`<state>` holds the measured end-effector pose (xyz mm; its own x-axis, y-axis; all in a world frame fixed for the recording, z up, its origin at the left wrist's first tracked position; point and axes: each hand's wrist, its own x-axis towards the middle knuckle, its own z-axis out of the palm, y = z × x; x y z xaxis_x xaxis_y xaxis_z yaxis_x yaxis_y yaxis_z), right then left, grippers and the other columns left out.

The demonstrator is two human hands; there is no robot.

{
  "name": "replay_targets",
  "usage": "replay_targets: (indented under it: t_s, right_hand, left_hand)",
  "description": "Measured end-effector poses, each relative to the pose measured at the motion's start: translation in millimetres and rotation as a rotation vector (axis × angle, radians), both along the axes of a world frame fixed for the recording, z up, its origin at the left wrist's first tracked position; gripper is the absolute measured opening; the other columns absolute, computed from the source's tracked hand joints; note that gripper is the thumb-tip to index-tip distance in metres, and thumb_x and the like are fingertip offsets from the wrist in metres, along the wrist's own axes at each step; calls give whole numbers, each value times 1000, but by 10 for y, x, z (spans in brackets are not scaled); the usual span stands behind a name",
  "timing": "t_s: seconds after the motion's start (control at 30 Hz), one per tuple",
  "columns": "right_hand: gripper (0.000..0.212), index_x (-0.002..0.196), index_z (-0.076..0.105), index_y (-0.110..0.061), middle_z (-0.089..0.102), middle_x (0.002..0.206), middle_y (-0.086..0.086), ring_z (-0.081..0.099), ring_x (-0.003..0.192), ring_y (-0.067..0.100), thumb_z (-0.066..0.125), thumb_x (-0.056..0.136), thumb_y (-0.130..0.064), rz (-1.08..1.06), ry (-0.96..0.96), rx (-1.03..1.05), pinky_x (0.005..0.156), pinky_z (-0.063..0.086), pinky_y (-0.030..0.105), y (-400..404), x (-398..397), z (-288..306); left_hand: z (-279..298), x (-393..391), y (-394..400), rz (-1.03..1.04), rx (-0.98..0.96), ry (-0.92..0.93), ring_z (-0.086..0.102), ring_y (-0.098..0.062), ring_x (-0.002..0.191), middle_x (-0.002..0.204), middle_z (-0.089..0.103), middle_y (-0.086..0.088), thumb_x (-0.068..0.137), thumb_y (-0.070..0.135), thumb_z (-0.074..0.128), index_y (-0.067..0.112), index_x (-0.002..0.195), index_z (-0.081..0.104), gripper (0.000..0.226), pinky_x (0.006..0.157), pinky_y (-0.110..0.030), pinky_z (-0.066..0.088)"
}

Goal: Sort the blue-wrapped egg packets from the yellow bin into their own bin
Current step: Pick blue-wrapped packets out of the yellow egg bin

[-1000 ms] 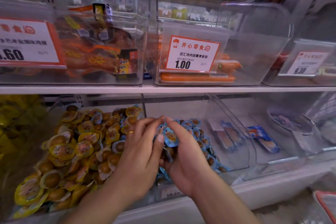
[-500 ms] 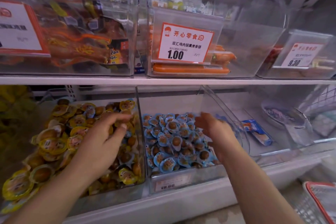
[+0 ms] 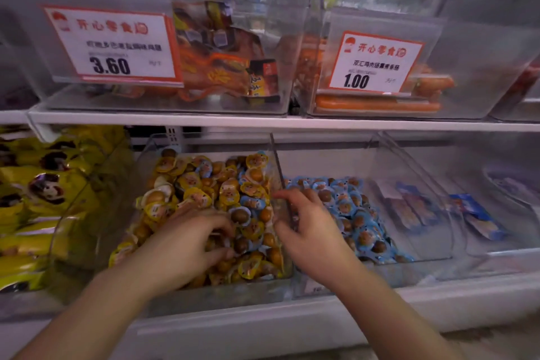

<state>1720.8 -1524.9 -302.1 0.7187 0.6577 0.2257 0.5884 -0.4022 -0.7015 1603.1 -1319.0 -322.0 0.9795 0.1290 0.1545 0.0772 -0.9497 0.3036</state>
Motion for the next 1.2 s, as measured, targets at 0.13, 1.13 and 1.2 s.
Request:
replay_targets:
  t_s: [0.13,1.13,1.2]
  right_hand:
    - [47,138,43,-43,44,132,-3,61,98,21,54,95,-26,-12,-44,-84,78,49,30,71,-17,-38]
    - [39,135,53,-16,51,135,14,49,122,33,52,96,-20,51,-412,-799,99,46,37,758,-235,-274]
    - [34,128,58,-20,59,127,10,57,116,28,54,95,-20,76,-378,-742,92,50,34,746,-204,-271]
  left_hand:
    - [9,-37,-35,28,105,89,49,-10,114,117,56,22,64,79,51,40,117,63,67,102,-30,34]
    - [169,-343,182,325,-358,-451,58,2,93,100,61,19,90,41,61,22,81,73,24,83,-28,51]
    - [182,-347,173,313,-384,-446,60,0,93,99,62,17,91,37,64,21,81,73,21,84,-31,51]
